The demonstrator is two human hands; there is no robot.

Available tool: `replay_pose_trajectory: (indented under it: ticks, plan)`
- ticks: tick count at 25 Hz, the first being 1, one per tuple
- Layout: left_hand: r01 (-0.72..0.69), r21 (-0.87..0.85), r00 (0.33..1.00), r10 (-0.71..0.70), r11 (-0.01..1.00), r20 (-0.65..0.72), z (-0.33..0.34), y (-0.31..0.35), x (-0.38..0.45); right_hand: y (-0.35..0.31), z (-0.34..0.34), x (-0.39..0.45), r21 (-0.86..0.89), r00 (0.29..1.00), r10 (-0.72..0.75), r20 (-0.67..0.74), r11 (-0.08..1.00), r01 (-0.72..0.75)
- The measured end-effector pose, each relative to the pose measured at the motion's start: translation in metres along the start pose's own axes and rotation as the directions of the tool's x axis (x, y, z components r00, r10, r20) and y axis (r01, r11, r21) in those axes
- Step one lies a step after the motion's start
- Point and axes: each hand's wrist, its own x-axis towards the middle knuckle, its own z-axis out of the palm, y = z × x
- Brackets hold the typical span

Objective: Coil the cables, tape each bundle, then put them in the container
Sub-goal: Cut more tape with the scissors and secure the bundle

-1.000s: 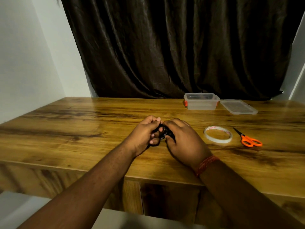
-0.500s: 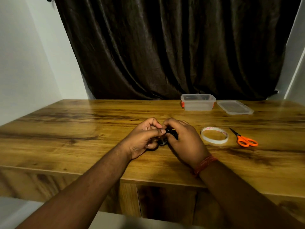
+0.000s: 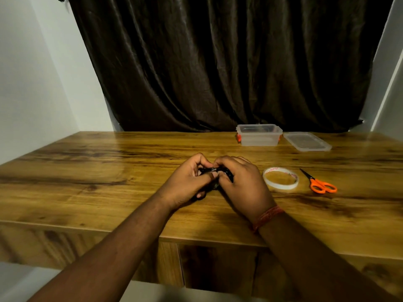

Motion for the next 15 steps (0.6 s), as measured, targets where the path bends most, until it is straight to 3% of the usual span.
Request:
replay_pose_trajectory:
  ticks: [4, 6, 8, 10, 15]
  plan:
    - [-0.055, 0.368, 0.992, 0.094, 0.928, -0.089, 0.004, 0.001, -0.004, 0.0, -0.003, -0.001, -0.014, 1.0, 0.018, 0.005, 1.0, -0.018]
    - [-0.133, 0.554, 0.971, 0.221, 0.822, -0.095, 0.008, 0.004, -0.005, 0.001, -0.003, 0.0, -0.028, 1.0, 0.014, 0.004, 1.0, -0.014]
    - [-0.215, 0.734, 0.934, 0.356, 0.644, -0.039, 0.01, 0.005, -0.003, 0.001, -0.003, 0.0, -0.043, 1.0, -0.009, -0.005, 0.999, 0.009]
    - [-0.222, 0.82, 0.92, 0.392, 0.528, -0.003, 0.012, 0.007, -0.002, 0.0, -0.002, 0.0, -0.058, 1.0, -0.028, -0.007, 0.998, 0.027]
    - [-0.231, 0.87, 0.9, 0.436, 0.436, 0.02, 0.019, 0.008, -0.005, -0.003, -0.003, -0.001, -0.068, 1.0, -0.025, 0.007, 0.997, 0.026]
